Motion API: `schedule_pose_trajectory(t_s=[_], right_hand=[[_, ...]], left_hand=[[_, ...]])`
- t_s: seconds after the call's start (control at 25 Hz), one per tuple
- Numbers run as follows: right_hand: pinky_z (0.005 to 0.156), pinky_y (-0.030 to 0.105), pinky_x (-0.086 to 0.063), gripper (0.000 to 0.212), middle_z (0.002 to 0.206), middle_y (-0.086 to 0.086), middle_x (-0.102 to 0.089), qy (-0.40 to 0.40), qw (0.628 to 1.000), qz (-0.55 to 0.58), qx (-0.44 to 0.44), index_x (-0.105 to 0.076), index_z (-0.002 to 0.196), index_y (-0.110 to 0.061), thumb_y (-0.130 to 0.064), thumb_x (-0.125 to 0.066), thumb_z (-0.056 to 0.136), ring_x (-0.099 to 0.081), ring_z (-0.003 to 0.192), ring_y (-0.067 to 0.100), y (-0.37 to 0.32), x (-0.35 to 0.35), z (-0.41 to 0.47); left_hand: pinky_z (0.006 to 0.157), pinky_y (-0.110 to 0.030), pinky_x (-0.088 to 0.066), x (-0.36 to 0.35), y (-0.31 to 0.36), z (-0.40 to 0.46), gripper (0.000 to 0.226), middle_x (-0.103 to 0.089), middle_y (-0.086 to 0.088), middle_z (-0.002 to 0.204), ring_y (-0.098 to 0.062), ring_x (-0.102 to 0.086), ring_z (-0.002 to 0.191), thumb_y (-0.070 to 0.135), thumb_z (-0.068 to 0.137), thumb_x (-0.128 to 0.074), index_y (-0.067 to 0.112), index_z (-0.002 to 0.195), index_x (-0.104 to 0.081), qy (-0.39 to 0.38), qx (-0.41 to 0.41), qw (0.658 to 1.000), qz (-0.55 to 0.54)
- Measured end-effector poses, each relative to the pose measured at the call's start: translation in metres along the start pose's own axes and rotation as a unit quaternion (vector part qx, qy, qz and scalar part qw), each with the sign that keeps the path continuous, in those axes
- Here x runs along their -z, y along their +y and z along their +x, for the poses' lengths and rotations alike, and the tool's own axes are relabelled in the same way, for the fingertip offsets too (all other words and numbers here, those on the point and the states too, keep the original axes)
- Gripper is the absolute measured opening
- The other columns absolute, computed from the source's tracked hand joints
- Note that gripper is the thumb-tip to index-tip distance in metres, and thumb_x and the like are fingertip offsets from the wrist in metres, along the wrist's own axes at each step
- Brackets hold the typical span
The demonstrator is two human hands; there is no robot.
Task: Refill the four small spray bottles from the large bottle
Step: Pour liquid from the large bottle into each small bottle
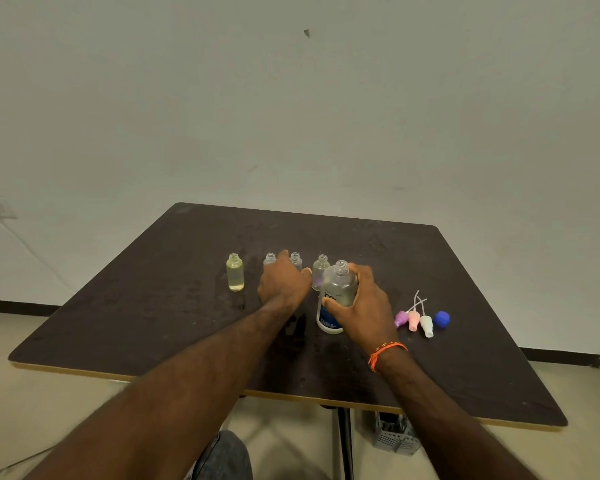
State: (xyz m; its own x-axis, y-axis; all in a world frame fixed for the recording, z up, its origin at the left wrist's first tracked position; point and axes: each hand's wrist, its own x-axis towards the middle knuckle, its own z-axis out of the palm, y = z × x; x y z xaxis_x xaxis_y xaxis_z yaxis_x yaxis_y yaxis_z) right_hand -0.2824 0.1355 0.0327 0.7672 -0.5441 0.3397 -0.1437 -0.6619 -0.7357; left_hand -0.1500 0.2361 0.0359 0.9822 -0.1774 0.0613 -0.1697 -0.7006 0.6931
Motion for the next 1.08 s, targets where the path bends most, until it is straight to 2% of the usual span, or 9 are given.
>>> schedule_pose_trajectory(t_s=[0.12,0.28,0.48,0.64,0.84,0.96,1.08], right_hand=[[0.099,0.036,-0.051,0.074,0.130,-0.001,-0.062,0.001,1.000,0.002,0.002,-0.045,0.134,-0.025,-0.031,-0.084,0.072,-0.061,0.115,0.017,0.004,-0.001,0.001],[0.099,0.037,-0.052,0.077,0.132,-0.002,-0.061,-0.004,1.000,0.006,0.004,-0.043,0.136,-0.026,-0.033,-0.084,0.072,-0.060,0.116,0.015,0.006,-0.003,0.002],[0.099,0.038,-0.052,0.077,0.132,-0.002,-0.061,-0.003,1.000,0.009,0.008,-0.043,0.136,-0.026,-0.032,-0.084,0.072,-0.060,0.116,0.016,0.006,-0.003,0.001],[0.097,0.035,-0.052,0.074,0.129,-0.001,-0.062,-0.003,1.000,0.008,0.010,-0.045,0.135,-0.024,-0.029,-0.084,0.072,-0.061,0.113,0.017,0.002,-0.001,0.000],[0.099,0.035,-0.052,0.075,0.132,-0.001,-0.058,-0.001,0.999,0.034,-0.007,-0.043,0.136,-0.023,-0.025,-0.084,0.074,-0.054,0.112,0.012,-0.002,-0.002,-0.004],[0.100,0.033,-0.051,0.075,0.132,-0.004,-0.054,-0.011,0.997,0.079,-0.021,-0.040,0.139,-0.024,-0.021,-0.083,0.077,-0.055,0.116,0.015,-0.002,-0.005,-0.006],[0.103,0.034,-0.049,0.078,0.139,-0.001,-0.054,-0.013,0.995,0.098,-0.032,-0.039,0.140,-0.021,-0.021,-0.085,0.076,-0.055,0.123,0.018,-0.001,-0.007,-0.006]], left_hand=[[0.089,-0.040,-0.051,-0.005,0.004,0.005,0.046,-0.060,-0.007,0.134,-0.028,-0.061,0.116,0.042,0.096,-0.067,0.021,0.136,-0.059,-0.004,0.015,1.000,0.003],[0.081,-0.036,-0.047,-0.005,0.008,0.006,0.033,-0.065,-0.007,0.126,-0.027,-0.063,0.113,0.033,0.099,-0.065,0.020,0.130,-0.064,0.008,0.032,0.999,0.004],[0.077,-0.035,-0.052,0.001,0.001,-0.008,0.021,-0.071,-0.002,0.110,-0.023,-0.066,0.098,0.036,0.097,-0.065,0.025,0.115,-0.071,0.008,-0.014,1.000,0.021],[0.071,-0.032,-0.050,0.016,-0.014,-0.030,0.018,-0.072,0.002,0.097,-0.019,-0.066,0.090,0.038,0.093,-0.070,0.023,0.102,-0.075,0.020,-0.060,0.997,0.038],[0.051,-0.023,-0.040,0.037,-0.042,-0.032,0.021,-0.067,0.004,0.064,-0.014,-0.065,0.064,0.035,0.081,-0.075,0.017,0.070,-0.073,0.001,-0.086,0.996,0.027],[0.050,-0.021,-0.044,0.050,-0.055,-0.031,0.020,-0.069,0.002,0.062,-0.011,-0.066,0.059,0.032,0.079,-0.077,0.016,0.068,-0.074,-0.022,-0.098,0.995,-0.004],[0.060,-0.021,-0.054,0.053,-0.067,-0.028,0.011,-0.074,0.006,0.073,-0.008,-0.068,0.065,0.028,0.082,-0.080,0.018,0.081,-0.078,-0.052,-0.147,0.988,-0.019]])
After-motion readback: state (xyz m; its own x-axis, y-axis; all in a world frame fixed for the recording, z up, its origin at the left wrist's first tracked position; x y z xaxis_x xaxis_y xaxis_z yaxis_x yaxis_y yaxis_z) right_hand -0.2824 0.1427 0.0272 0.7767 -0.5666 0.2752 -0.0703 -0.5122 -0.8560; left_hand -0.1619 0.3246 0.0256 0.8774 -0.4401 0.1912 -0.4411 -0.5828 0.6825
